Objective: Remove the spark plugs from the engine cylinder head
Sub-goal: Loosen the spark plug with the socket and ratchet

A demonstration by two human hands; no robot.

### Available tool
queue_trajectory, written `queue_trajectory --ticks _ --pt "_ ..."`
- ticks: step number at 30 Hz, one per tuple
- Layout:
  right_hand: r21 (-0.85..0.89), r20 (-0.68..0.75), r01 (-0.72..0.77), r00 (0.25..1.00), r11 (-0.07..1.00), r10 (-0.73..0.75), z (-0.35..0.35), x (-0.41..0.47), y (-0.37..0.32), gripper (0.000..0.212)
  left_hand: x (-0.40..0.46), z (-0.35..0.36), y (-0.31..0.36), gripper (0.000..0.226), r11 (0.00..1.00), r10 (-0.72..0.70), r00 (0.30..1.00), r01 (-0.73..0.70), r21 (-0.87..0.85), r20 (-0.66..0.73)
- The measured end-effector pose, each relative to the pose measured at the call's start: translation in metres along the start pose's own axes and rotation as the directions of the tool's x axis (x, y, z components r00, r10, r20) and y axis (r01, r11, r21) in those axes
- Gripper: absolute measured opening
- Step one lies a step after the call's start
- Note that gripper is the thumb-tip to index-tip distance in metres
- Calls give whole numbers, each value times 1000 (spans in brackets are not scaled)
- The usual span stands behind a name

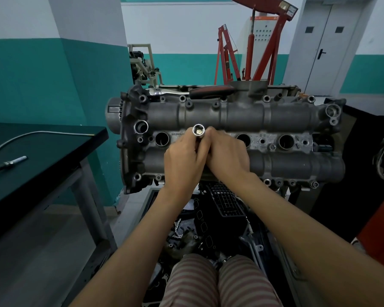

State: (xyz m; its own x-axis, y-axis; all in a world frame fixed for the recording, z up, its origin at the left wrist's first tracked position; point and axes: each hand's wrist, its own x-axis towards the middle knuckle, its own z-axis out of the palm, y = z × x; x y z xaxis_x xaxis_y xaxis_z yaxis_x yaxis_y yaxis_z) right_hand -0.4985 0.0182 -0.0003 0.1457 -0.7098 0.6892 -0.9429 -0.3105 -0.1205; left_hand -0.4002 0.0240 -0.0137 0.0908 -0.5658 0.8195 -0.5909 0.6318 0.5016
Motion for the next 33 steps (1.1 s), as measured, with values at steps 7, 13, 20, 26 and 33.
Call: queue_trajectory --ticks 7,13,20,26,33 --pt "-18 31 -6 1000 1000 6 1 -1 0 16 1 0 2 37 999 -41 999 41 22 20" --pt "-42 30 29 999 999 -27 -1 -1 0 23 2 2 -1 25 998 -20 999 18 58 36" --pt "-34 37 -8 999 999 10 -2 1 -1 32 1 -2 3 23 999 36 999 -35 9 -22" --pt "-55 74 18 997 998 -14 -2 -1 -2 23 -1 -1 0 37 1000 20 1000 -20 -20 -2" --pt "-25 40 28 999 999 -27 -6 -5 -4 22 -1 1 -3 23 999 24 1000 -24 -44 1"
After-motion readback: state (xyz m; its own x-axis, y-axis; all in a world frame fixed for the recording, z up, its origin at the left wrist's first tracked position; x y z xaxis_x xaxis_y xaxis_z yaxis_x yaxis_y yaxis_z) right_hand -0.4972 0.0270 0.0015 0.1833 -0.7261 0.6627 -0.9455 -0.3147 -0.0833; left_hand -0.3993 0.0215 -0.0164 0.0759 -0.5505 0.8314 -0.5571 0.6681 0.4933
